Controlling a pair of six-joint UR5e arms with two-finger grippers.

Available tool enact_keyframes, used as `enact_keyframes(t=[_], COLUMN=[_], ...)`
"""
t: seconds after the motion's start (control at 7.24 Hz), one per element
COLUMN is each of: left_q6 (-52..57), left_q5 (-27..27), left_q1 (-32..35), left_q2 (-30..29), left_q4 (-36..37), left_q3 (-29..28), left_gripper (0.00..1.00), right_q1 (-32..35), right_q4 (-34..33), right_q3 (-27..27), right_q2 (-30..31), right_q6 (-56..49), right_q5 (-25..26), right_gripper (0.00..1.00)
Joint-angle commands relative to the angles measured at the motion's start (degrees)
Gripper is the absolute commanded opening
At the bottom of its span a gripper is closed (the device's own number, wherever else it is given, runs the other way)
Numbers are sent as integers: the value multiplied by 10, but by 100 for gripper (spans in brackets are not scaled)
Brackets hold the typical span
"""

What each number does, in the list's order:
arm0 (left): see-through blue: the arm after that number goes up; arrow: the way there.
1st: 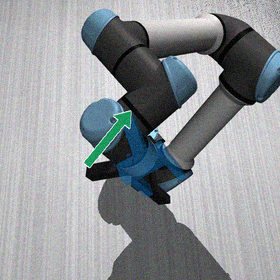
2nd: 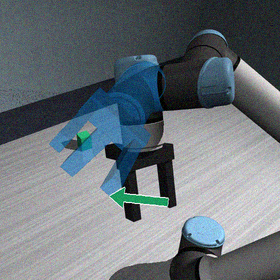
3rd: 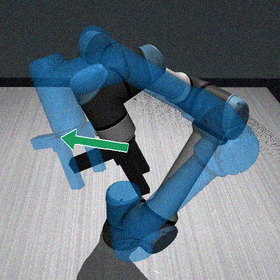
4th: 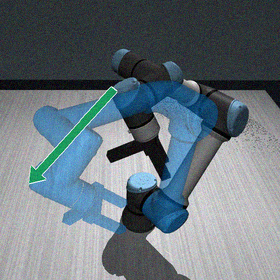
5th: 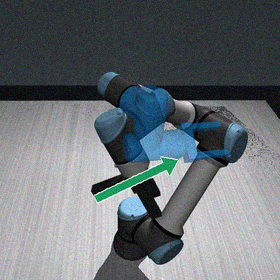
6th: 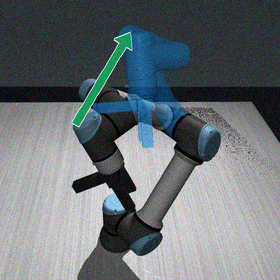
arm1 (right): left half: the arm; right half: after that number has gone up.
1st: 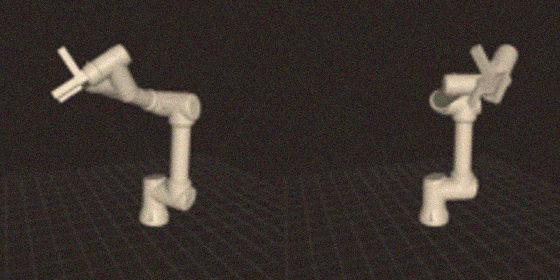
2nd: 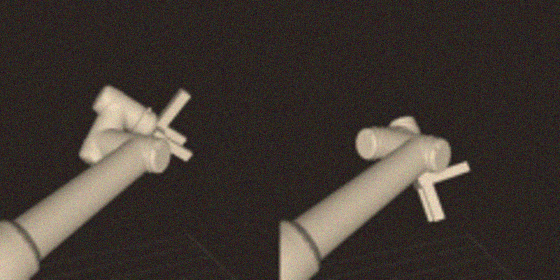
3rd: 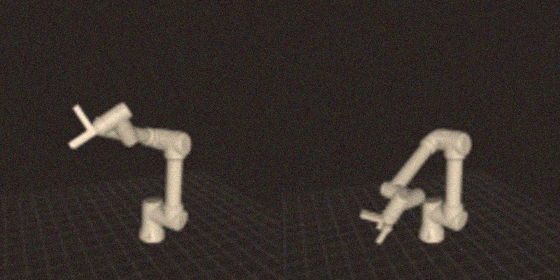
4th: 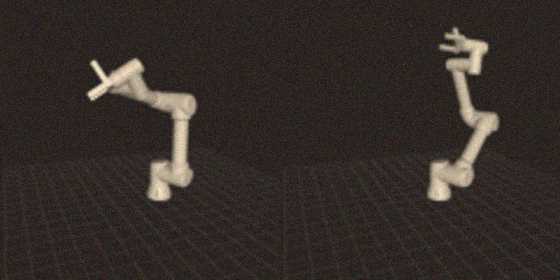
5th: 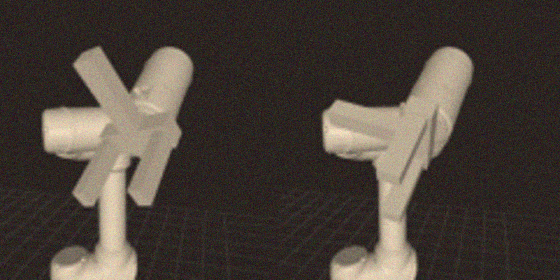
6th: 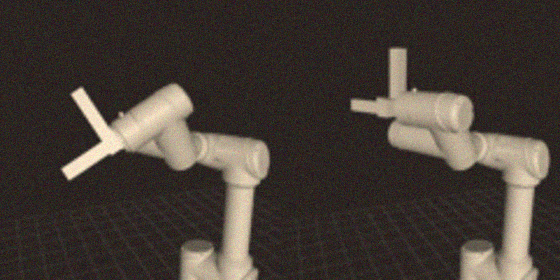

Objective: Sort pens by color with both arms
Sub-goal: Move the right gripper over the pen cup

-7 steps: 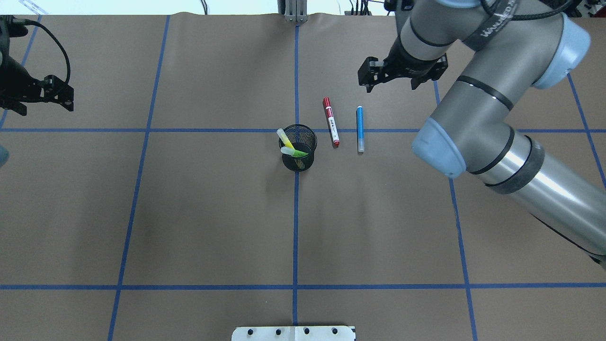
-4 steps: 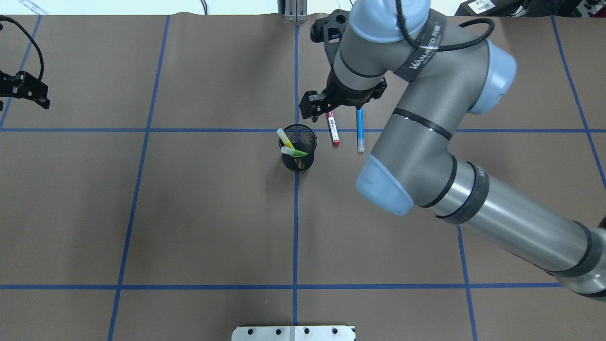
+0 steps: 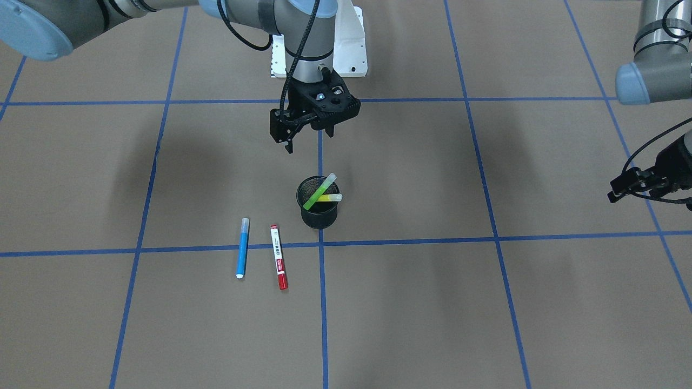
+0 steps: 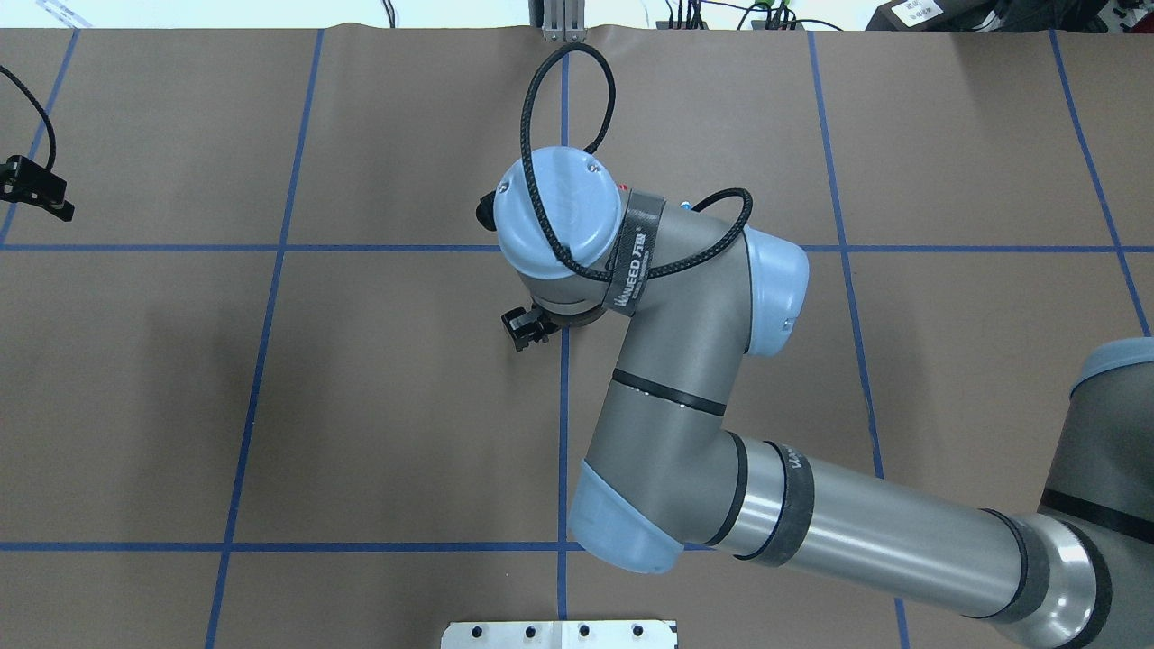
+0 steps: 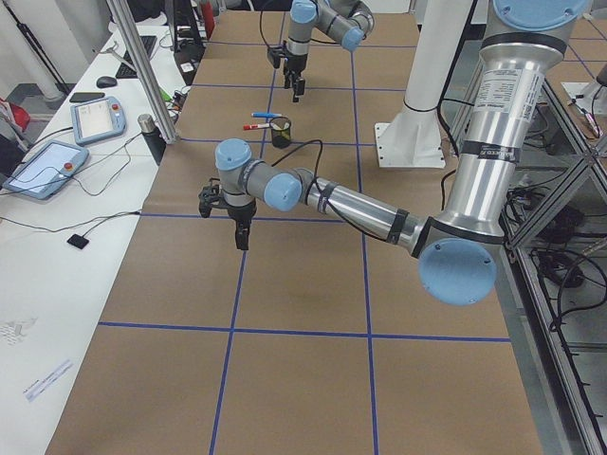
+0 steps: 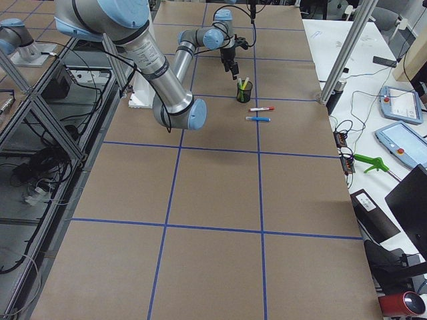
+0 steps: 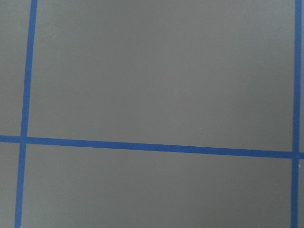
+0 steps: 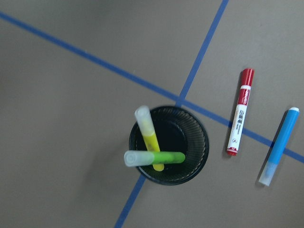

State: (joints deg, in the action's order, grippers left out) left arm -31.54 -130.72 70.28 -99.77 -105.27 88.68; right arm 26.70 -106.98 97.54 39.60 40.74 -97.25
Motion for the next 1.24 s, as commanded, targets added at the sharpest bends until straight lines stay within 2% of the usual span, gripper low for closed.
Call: enact_keyframes(t=[0.0, 0.28, 0.83, 1.11], left_q6=[2, 2, 1, 0], left_q5=[-18, -18, -18, -18], left_q1=[1, 0, 0, 0], left_q2=[13, 27, 43, 44], left_q4=[-37, -64, -102, -102], left_q3=[-24, -23, -25, -24], left_gripper=[99, 99, 99, 99], right_q1=[-15, -16, -15, -14], right_q4=[5, 21, 169, 174], right_q3=[-16, -26, -101, -118], right_q2=[-7, -3, -20, -20], right_q6=[-10, -22, -21, -19], right_q5=[17, 50, 66, 66], right_gripper=[99, 98, 97, 97])
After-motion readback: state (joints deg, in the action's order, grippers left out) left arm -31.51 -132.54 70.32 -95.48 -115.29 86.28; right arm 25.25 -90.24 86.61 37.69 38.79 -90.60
